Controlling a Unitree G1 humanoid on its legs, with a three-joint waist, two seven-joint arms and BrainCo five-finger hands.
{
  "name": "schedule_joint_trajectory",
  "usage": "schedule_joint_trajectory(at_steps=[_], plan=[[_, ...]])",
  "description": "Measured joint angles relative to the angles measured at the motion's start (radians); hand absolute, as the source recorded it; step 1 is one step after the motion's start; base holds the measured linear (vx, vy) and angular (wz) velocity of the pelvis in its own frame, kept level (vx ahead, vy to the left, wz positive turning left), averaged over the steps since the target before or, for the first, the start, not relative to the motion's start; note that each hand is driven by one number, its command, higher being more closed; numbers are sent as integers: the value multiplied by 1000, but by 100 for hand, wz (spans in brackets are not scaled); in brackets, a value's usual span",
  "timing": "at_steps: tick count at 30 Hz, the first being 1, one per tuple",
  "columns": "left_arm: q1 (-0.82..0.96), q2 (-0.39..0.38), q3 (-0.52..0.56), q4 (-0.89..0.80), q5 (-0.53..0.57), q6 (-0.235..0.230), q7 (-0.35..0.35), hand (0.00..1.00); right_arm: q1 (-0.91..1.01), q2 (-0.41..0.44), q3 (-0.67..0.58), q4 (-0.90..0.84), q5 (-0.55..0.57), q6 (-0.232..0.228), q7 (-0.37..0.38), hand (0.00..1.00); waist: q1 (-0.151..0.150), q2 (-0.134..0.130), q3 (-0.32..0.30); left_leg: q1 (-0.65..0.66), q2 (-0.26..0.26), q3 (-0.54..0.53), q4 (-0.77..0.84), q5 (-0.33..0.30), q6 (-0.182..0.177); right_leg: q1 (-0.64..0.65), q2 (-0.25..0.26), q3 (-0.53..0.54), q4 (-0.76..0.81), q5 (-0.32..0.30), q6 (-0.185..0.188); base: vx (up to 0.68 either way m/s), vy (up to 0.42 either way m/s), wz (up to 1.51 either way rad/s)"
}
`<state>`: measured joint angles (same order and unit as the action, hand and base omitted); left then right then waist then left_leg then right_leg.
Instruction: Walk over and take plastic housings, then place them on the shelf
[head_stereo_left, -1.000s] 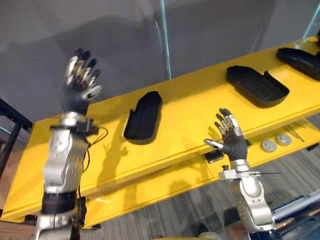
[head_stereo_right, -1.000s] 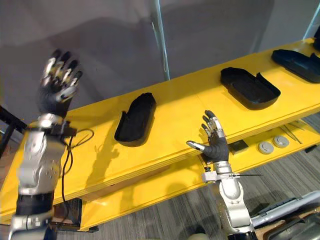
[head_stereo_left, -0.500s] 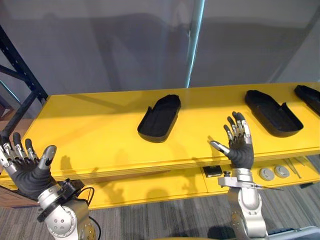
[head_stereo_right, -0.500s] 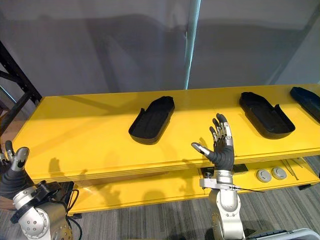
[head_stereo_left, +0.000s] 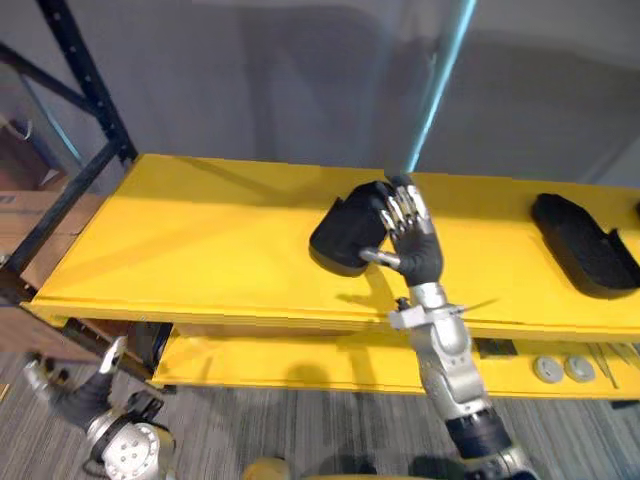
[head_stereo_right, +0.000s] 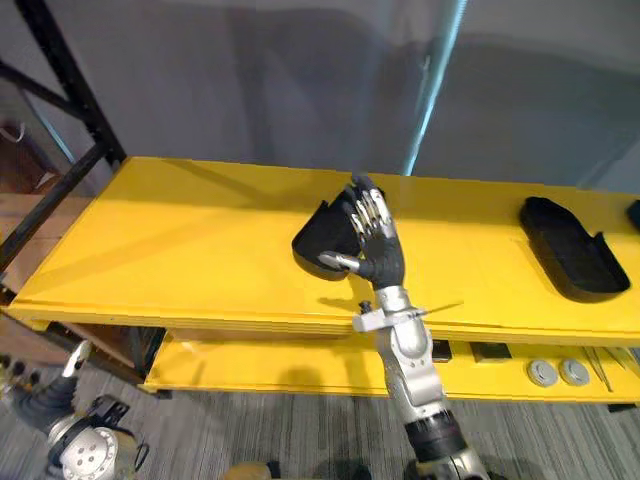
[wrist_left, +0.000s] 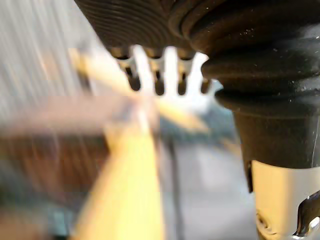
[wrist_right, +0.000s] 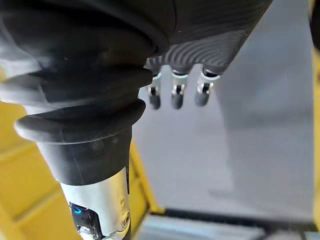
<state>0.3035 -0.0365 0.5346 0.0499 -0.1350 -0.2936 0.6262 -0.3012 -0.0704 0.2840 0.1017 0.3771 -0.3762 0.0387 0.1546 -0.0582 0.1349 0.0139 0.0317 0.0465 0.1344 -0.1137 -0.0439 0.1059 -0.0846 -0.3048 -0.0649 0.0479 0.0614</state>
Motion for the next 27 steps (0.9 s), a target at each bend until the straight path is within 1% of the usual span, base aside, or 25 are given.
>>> schedule_joint_trajectory(at_steps=[1,2,3,4,5,6,7,8,9,10,11,13,15,16,18,19,21,23,24,25,27], plan=[[5,2,18,71,-6,-7,-16,0,-31,16,23,46,2,22,-11,0,10,1,0,-1,-4,-10,-1,-1,0,3,-2,-5,-1,0,0,92,32,18],[8,4,22,139,-14,-10,-60,0,-57,29,45,83,2,43,-23,0,24,5,3,-1,-5,-14,-1,-1,1,5,-4,-18,-1,0,0,81,29,19],[10,8,22,177,-23,-5,-93,0,-71,37,56,103,1,55,-27,0,27,7,4,-1,-6,-16,-1,-3,2,6,-4,-21,-1,0,0,66,30,15],[14,22,6,265,-36,10,-169,0,-104,54,82,140,0,80,-37,0,31,16,10,-2,-8,-22,5,-4,4,16,-5,-24,-5,0,0,47,37,14],[11,42,-21,364,-49,38,-254,0,-133,69,103,176,-3,103,-39,0,33,24,15,-2,-10,-29,16,-10,6,24,-5,-26,-7,0,0,35,39,13],[10,49,-37,405,-55,56,-296,0,-150,78,114,194,-3,112,-40,0,34,27,17,-2,-10,-31,18,-10,6,26,-6,-26,-7,0,0,0,34,8],[8,55,-61,480,-63,89,-376,0,-177,97,128,222,-8,124,-40,0,34,36,23,-2,-10,-34,19,-11,6,27,-6,-26,-7,0,0,0,0,0],[9,55,-81,551,-67,116,-440,0,-198,115,141,241,-9,142,-41,0,36,43,27,-2,-10,-34,22,-11,6,27,-6,-26,-6,-1,0,-34,21,0],[9,53,-88,583,-76,128,-466,0,-207,122,149,248,-9,149,-42,0,36,46,29,-2,-10,-34,24,-12,6,27,-6,-25,-4,-3,0,-49,13,-3],[10,49,-95,642,-110,150,-522,0,-225,134,169,270,-14,164,-47,0,36,59,37,-2,-8,-34,30,-15,6,25,-7,-24,5,-11,4,-88,11,-4],[13,49,-112,687,-142,168,-568,0,-234,145,186,284,-32,179,-66,0,37,69,42,-2,-6,-34,36,-18,5,18,-7,-24,21,-25,0,-92,11,-4],[17,48,-149,744,-169,184,-624,0,-239,161,213,309,-41,194,-87,0,37,88,54,-2,-2,-34,45,-23,2,6,-9,-22,44,-47,-2,-80,12,-3],[25,48,-220,787,-182,182,-678,0,-239,179,267,317,-65,227,-118,0,36,109,66,-14,2,-32,53,-29,-4,-22,-14,-20,94,-70,0,-87,13,-2],[24,48,-241,791,-183,180,-686,0,-240,185,279,317,-78,229,-128,0,34,110,70,-16,3,-31,53,-28,-5,-31,-16,-19,106,-74,-3,-51,2,-3],[17,48,-326,793,-209,161,-719,0,-249,228,310,322,-121,256,-189,0,31,131,103,-17,7,-25,55,-22,-3,-52,-20,-15,145,-86,-9,-31,-6,-8],[11,49,-346,793,-209,158,-725,0,-253,227,319,323,-130,258,-205,0,32,134,108,-18,7,-20,55,-21,-3,-60,-21,-11,153,-89,-11,-17,-10,-12],[-5,54,-426,788,-213,122,-762,0,-261,227,328,330,-188,268,-263,0,37,144,129,-37,10,-10,60,-17,-5,-96,-24,4,184,-97,-5,-5,-9,-11],[-19,75,-483,785,-218,107,-780,0,-266,226,316,341,-201,269,-303,0,30,154,145,-54,10,-10,66,-16,-5,-115,-27,4,201,-102,-5,0,0,0],[-19,75,-483,785,-218,107,-780,0,-266,226,316,341,-201,269,-303,0,30,154,145,-54,10,-10,66,-16,-5,-115,-27,4,201,-102,-5,25,-8,3],[-31,90,-528,776,-217,84,-792,0,-282,223,307,342,-209,269,-324,0,23,165,167,-68,9,-10,71,-16,-5,-135,-31,5,220,-105,-6,0,0,0],[-37,108,-583,750,-223,77,-797,0,-313,219,307,342,-238,268,-329,0,20,175,186,-82,9,-7,71,-14,-6,-155,-32,6,236,-106,-7,0,0,0]])
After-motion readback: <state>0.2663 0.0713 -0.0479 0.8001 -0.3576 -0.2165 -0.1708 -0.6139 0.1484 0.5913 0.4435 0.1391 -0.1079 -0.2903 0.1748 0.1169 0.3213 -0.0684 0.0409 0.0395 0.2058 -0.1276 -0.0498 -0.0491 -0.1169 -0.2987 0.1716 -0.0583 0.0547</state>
